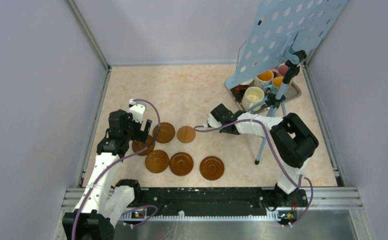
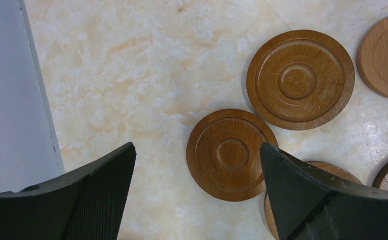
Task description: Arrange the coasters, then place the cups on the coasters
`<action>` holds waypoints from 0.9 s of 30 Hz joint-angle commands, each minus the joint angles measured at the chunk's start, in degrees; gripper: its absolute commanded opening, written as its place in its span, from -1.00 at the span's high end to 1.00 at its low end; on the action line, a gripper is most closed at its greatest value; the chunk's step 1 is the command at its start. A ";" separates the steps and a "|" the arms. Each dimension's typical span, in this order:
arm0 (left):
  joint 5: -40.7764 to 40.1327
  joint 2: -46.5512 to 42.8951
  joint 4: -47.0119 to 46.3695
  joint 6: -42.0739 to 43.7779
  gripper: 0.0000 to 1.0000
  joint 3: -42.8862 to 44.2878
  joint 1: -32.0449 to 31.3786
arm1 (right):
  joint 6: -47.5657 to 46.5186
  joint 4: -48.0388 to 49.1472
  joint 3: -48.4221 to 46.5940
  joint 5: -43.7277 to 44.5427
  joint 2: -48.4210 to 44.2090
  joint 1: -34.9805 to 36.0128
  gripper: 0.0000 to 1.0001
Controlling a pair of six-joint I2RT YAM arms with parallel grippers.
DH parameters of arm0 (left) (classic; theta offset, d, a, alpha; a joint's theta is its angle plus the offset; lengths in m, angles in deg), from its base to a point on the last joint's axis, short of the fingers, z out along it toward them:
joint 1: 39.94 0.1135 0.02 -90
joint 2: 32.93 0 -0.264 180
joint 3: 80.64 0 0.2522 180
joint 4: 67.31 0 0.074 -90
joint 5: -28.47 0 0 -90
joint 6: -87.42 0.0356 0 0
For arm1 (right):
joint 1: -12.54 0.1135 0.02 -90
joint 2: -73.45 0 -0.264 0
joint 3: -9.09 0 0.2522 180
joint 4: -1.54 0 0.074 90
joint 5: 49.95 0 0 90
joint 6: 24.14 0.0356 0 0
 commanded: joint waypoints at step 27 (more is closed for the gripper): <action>0.70 2.41 -1.57 2.39 -0.97 0.59 0.30 | -3.41 -7.28 16.39 -5.29 -22.93 -0.54 1.00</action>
